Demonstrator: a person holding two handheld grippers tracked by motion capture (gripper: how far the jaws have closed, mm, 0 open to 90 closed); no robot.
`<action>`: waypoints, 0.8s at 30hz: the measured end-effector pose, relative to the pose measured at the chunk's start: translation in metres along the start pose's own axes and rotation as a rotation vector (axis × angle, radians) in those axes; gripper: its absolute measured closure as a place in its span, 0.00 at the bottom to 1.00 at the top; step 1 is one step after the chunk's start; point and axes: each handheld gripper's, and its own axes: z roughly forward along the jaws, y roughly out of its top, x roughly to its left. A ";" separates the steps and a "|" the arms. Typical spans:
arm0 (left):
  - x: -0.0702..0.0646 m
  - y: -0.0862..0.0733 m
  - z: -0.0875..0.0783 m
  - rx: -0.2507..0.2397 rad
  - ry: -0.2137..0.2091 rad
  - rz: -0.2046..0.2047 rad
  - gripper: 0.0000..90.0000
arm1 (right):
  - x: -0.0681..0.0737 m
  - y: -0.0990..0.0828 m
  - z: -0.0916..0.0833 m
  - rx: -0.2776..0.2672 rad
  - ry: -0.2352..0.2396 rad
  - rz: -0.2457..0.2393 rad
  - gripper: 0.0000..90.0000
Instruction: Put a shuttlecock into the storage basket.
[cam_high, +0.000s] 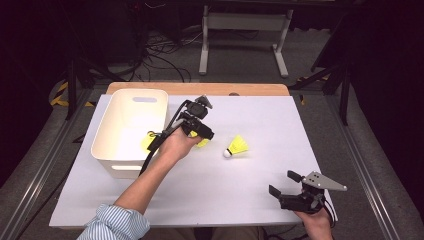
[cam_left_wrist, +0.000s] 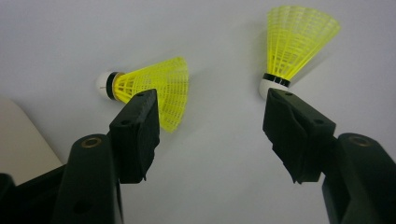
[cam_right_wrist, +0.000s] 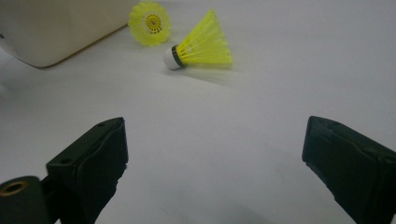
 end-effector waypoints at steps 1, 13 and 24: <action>0.001 0.001 0.001 0.004 0.000 -0.006 0.41 | 0.000 0.000 0.000 0.000 0.000 0.000 0.08; 0.009 0.009 0.017 0.066 0.040 -0.038 0.42 | 0.000 0.000 0.000 -0.002 0.002 0.003 0.08; 0.010 0.015 0.028 0.089 0.049 -0.055 0.44 | 0.001 0.000 0.001 -0.001 0.006 0.001 0.08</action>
